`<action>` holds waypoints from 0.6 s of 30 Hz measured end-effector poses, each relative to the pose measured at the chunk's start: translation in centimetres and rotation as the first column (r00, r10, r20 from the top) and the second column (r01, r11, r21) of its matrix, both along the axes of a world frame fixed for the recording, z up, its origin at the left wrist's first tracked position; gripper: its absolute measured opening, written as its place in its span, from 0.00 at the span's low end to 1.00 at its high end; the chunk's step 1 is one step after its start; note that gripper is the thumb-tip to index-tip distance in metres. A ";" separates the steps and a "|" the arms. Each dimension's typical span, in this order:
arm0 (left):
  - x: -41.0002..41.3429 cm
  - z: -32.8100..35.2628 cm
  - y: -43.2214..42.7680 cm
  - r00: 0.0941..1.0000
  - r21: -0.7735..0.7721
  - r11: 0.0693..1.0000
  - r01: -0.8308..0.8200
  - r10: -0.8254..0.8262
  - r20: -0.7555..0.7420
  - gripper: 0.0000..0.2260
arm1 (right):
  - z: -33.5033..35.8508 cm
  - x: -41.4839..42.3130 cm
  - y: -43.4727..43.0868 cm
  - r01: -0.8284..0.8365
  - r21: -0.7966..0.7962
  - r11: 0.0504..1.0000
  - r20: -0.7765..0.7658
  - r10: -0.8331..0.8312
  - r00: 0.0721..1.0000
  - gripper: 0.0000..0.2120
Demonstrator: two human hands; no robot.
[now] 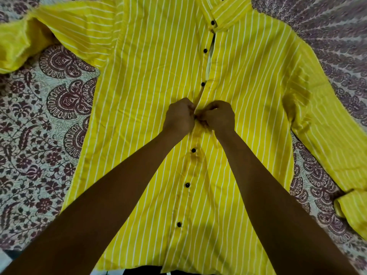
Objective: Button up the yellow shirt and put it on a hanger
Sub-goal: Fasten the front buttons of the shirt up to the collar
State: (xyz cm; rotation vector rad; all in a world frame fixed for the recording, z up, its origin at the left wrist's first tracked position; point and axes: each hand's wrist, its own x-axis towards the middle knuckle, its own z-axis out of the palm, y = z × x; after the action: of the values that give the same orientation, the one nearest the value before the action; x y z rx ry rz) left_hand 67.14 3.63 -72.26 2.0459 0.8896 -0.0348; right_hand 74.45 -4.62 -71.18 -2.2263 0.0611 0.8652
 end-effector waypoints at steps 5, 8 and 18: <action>1.5 0.9 1.9 0.993 0.097 0.993 -0.060 0.050 0.111 0.07 | 1.4 1.8 1.2 0.025 0.084 0.996 0.437 -0.059 0.897 0.05; 3.1 1.2 2.8 0.979 0.070 0.994 -0.080 0.065 0.192 0.09 | 1.0 2.5 2.6 -0.016 0.097 0.995 0.432 -0.028 0.902 0.06; 6.9 0.2 4.0 0.992 0.129 0.984 0.124 -0.128 0.020 0.07 | -0.3 3.8 2.8 0.051 -0.087 0.995 0.409 -0.011 0.912 0.12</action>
State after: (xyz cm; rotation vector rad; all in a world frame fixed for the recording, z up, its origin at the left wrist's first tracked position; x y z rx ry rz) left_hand 74.04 7.66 -72.04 2.2148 0.7610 -0.0189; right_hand 78.26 -1.77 -71.52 -2.4454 -0.0618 0.3696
